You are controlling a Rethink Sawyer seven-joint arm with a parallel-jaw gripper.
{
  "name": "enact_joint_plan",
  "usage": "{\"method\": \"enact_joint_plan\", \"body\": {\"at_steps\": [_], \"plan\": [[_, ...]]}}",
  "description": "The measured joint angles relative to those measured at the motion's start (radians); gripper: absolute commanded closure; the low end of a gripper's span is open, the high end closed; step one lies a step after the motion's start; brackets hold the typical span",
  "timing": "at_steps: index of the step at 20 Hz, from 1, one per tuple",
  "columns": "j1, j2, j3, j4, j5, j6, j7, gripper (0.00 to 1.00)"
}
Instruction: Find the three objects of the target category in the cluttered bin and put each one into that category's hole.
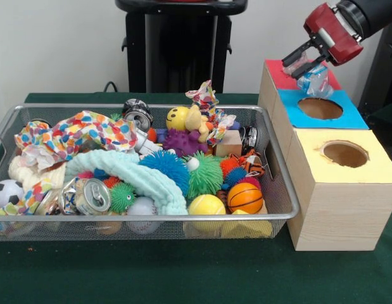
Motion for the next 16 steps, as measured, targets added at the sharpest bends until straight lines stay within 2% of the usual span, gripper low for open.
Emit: {"method": "enact_joint_plan", "body": {"at_steps": [16], "plan": [[-0.006,-0.056,0.001,0.000,0.000,0.002,0.000,1.00]]}}
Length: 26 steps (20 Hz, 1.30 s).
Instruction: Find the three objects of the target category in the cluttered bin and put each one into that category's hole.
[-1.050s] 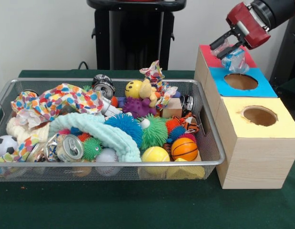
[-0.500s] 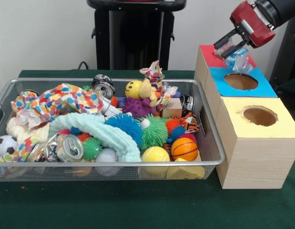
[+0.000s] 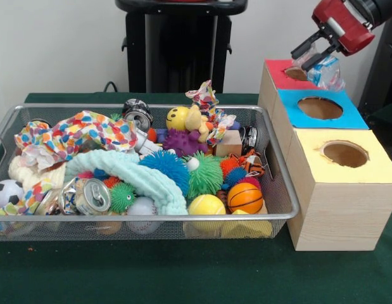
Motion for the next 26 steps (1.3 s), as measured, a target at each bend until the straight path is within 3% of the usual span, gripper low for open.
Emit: {"method": "enact_joint_plan", "body": {"at_steps": [26], "plan": [[-0.051,-0.049,0.004,0.000,0.000,0.000,0.000,1.00]]}}
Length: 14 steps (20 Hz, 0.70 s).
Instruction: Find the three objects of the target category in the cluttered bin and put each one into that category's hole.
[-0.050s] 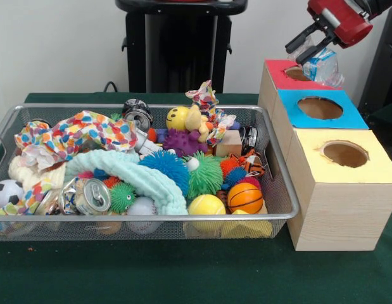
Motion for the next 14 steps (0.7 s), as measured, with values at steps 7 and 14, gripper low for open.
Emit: {"method": "enact_joint_plan", "body": {"at_steps": [7,14], "plan": [[0.000,0.008,0.000,0.000,0.000,0.000,0.000,1.00],[0.000,0.027,0.000,0.000,0.000,0.000,0.000,1.00]]}}
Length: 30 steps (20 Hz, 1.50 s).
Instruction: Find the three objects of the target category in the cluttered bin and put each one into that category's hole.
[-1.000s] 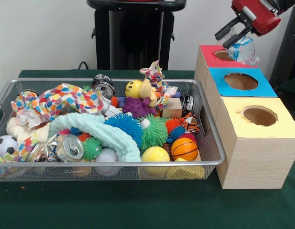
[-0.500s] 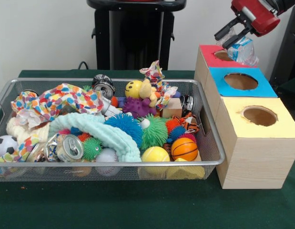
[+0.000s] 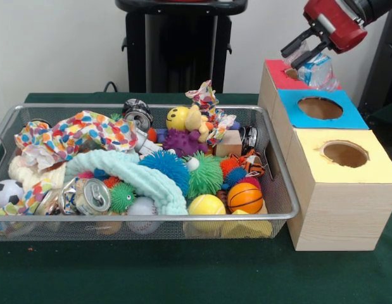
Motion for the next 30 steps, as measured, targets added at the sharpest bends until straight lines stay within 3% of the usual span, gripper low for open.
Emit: {"method": "enact_joint_plan", "body": {"at_steps": [30], "plan": [[0.001,0.075,0.000,-0.032,0.009,0.000,0.000,1.00]]}}
